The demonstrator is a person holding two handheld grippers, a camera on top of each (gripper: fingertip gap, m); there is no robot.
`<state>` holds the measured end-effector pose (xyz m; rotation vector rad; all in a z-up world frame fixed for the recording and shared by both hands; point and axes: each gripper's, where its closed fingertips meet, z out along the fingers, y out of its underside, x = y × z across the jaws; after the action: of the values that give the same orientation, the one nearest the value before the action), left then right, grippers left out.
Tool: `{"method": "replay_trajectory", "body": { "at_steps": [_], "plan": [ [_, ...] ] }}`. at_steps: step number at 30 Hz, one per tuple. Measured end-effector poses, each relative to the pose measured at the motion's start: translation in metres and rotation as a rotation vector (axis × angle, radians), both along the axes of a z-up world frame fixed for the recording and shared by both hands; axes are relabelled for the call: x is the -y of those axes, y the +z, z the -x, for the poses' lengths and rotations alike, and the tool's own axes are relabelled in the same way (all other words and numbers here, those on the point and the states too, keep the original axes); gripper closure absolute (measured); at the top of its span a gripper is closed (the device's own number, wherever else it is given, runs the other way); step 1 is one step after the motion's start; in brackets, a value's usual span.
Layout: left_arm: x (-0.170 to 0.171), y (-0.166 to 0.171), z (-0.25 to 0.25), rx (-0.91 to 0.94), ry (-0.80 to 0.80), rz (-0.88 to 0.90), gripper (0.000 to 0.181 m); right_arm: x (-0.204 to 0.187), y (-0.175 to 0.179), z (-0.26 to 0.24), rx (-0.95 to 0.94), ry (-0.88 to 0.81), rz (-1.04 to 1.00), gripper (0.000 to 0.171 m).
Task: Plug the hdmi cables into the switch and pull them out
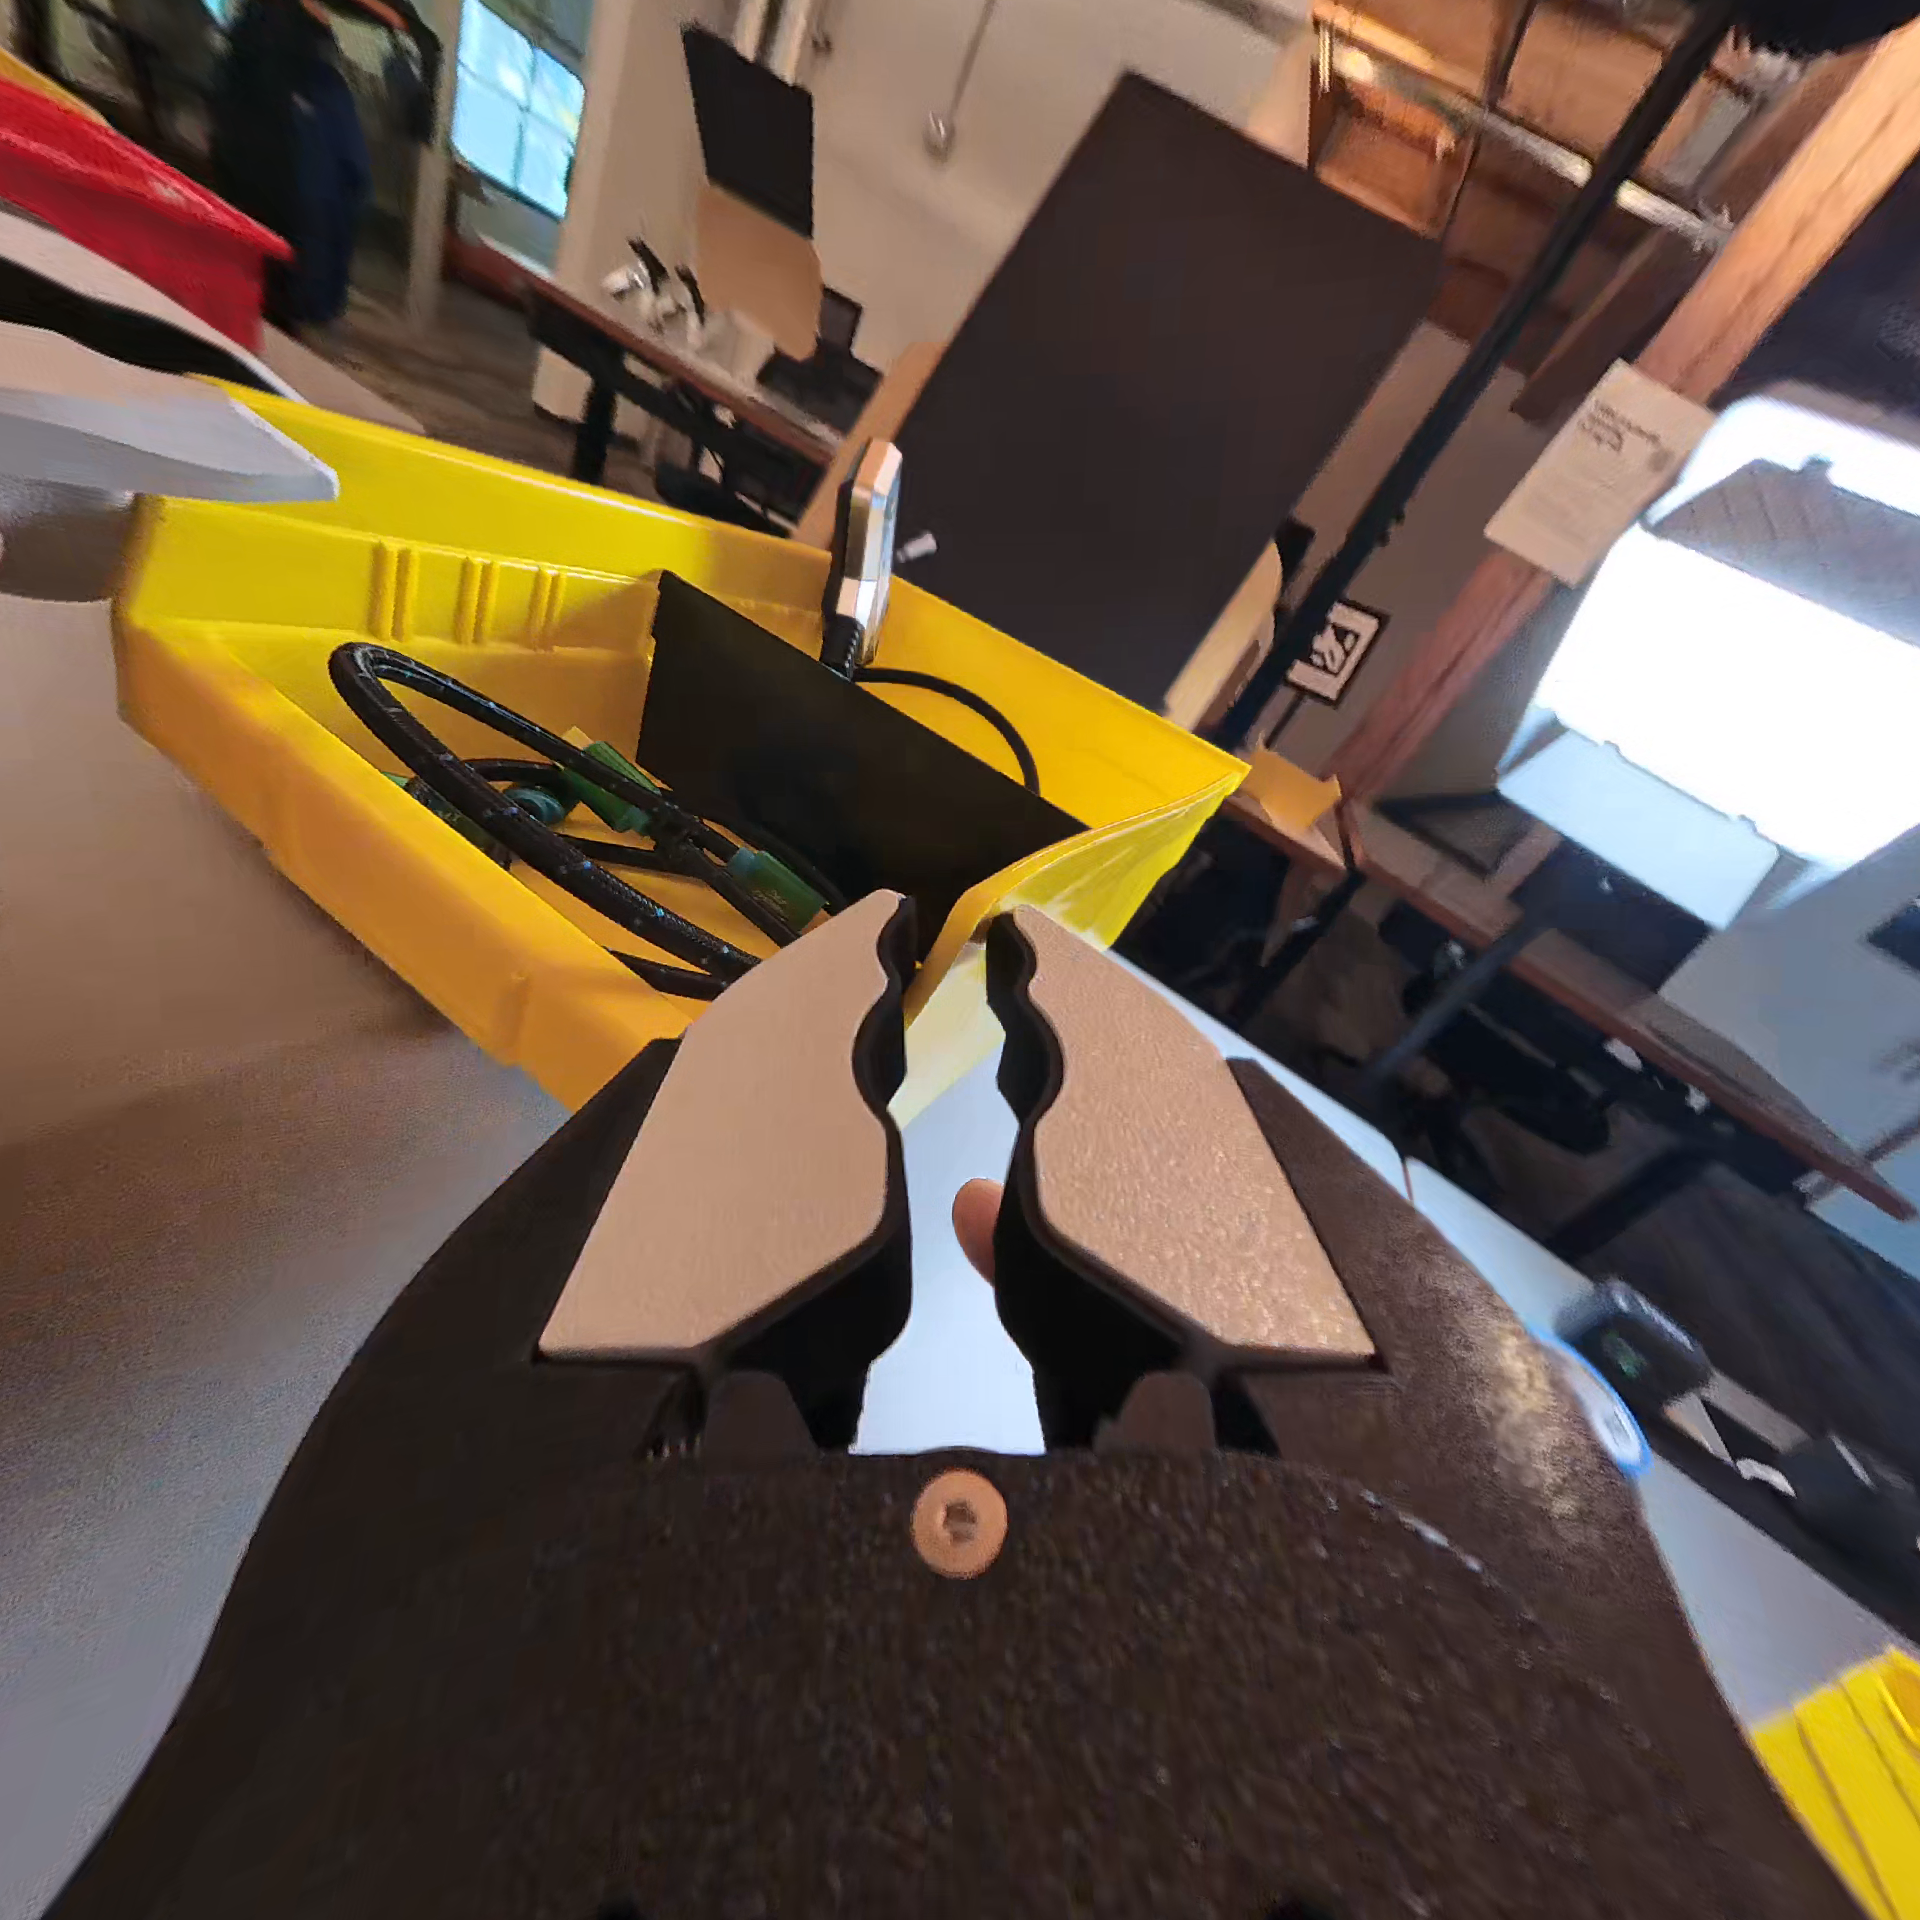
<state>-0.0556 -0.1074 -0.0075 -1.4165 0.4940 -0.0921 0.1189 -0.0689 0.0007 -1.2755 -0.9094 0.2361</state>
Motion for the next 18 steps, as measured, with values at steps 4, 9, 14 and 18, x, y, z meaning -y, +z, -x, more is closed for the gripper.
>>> {"method": "replay_trajectory", "body": {
  "at_steps": [4,9,14,18],
  "plan": [
    [0.031,0.026,0.053,-0.022,0.11,-0.063,0.165,0.011,0.02,0.06,-0.059,0.137,-0.043,0.158],
    [0.073,0.031,0.136,-0.046,0.277,-0.072,0.165,0.028,0.023,0.155,-0.097,0.324,-0.044,0.157],
    [0.122,0.012,0.215,-0.057,0.452,-0.048,0.165,0.049,0.0,0.255,-0.095,0.503,-0.007,0.157],
    [0.147,-0.019,0.263,-0.06,0.549,0.0,0.164,0.058,-0.045,0.316,-0.093,0.585,0.056,0.157]
  ]
}}
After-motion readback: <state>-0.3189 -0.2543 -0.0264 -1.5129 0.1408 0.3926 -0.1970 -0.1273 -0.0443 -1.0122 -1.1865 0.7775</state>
